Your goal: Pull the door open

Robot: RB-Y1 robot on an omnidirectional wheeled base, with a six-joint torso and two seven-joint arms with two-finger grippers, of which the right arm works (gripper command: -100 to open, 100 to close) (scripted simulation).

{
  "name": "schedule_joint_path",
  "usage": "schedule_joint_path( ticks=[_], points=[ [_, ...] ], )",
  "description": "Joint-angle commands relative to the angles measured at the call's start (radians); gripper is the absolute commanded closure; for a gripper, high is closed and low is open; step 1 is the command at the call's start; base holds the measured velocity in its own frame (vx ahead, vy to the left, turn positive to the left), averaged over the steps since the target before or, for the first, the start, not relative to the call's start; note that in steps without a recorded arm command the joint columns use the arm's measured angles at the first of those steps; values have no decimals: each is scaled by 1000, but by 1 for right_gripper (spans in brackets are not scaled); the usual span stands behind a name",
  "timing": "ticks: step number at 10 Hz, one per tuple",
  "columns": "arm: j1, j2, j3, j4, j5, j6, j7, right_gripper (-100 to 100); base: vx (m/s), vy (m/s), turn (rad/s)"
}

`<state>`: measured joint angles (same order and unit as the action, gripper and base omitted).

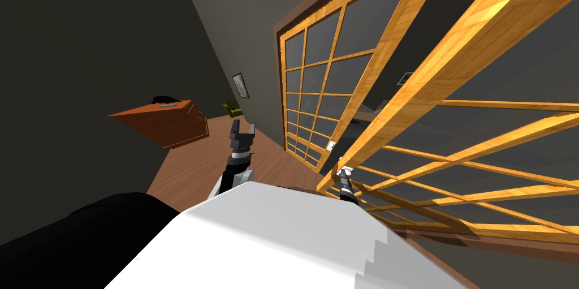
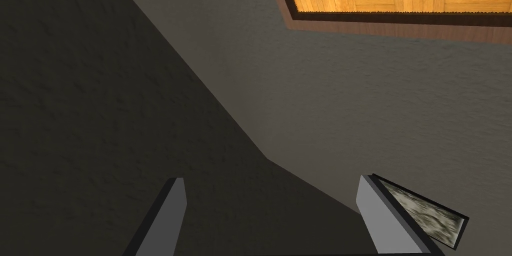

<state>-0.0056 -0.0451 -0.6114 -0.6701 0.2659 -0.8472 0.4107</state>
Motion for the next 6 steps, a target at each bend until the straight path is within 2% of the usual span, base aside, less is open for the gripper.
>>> schedule_joint_path(
  ticks=[1, 5, 6],
  points=[
    [-2, -23, -6, 19, -26, -13, -41, 100, -42, -10, 78],
    [5, -36, 26, 12, -79, -13, -159, 100, -56, -22, 97],
    [5, -36, 26, 12, -79, -13, -167, 100, -42, -8, 45]
  ],
)
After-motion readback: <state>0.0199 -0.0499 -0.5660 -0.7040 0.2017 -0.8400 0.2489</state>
